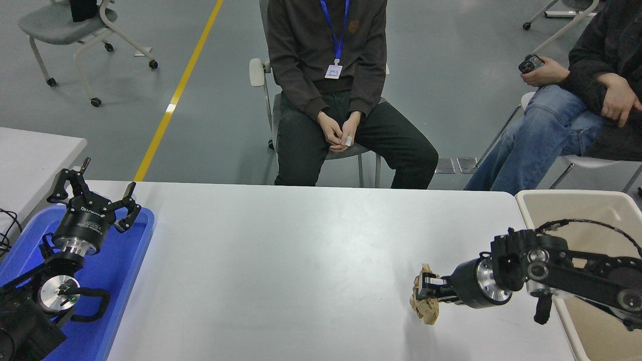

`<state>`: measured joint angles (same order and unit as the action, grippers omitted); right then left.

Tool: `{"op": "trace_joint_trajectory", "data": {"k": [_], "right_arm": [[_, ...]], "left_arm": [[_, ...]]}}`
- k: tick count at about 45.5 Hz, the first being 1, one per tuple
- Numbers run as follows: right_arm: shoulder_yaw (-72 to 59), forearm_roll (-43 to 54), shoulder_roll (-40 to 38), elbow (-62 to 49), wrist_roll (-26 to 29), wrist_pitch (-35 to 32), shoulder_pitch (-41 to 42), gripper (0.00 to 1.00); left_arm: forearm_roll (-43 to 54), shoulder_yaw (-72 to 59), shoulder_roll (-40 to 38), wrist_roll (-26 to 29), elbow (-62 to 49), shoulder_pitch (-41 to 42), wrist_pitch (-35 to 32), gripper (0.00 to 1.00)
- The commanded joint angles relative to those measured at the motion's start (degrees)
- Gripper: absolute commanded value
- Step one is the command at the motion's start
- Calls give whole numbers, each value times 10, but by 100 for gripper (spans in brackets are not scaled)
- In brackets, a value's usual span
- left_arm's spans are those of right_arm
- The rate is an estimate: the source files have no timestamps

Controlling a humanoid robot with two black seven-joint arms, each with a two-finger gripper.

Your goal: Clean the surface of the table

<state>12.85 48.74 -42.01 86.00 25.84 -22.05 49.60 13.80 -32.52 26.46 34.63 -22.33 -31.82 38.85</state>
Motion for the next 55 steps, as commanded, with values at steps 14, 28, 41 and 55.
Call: {"op": "trace_joint_trajectory", "data": {"k": [14,28,41,55], "right_arm": [[139,-34,-109,44,3,-92,6,0],[190,-62,-148,44,3,-106,6,0],[216,-73,-191,36,-1,-106,2,0],[230,-88,-223,11,-6,-104,-5,0]], "left_arm": [[0,0,0,0,0,0,0,100],[0,0,0,0,0,0,0,100],[0,0,0,0,0,0,0,100],[0,0,0,0,0,0,0,100]]}}
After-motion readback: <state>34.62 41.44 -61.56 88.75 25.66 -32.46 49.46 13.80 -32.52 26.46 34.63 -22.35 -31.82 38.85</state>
